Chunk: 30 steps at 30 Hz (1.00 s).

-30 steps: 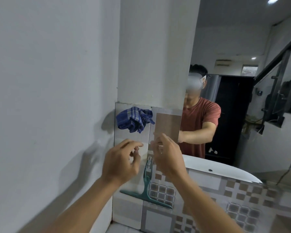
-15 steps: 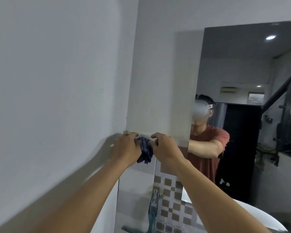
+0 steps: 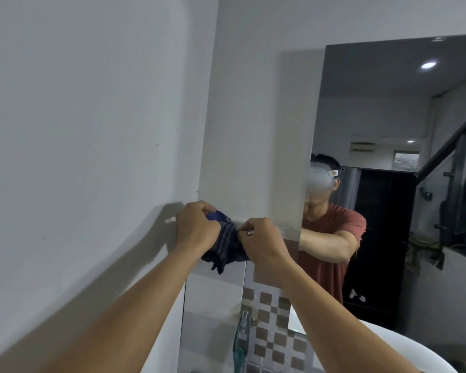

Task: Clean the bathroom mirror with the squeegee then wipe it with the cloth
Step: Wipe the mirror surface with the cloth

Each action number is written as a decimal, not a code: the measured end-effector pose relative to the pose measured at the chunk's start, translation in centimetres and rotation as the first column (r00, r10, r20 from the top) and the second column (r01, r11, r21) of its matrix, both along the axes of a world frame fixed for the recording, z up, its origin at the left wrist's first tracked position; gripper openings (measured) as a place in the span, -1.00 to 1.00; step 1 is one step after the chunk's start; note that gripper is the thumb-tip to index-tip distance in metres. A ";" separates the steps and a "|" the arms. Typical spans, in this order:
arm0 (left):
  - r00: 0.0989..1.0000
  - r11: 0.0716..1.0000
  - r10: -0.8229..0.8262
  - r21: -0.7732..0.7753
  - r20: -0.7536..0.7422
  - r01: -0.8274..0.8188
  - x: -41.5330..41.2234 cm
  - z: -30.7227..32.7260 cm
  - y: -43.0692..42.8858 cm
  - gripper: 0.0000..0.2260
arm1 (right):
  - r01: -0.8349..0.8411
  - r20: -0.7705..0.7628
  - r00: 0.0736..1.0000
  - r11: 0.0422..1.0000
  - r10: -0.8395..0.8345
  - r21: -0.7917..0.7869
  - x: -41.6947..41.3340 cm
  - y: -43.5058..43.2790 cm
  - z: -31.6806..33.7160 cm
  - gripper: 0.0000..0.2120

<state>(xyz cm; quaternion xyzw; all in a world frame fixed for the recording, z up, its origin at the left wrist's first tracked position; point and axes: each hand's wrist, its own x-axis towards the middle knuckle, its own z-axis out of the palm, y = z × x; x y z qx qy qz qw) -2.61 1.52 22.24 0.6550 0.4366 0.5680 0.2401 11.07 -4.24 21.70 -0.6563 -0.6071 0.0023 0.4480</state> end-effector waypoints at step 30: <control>0.736 0.769 -0.594 0.041 -0.326 0.638 8.4 8.0 -12.5 -0.93 | 0.358 -0.250 0.931 0.793 -0.264 0.493 7.4 -17.3 0.6 -0.76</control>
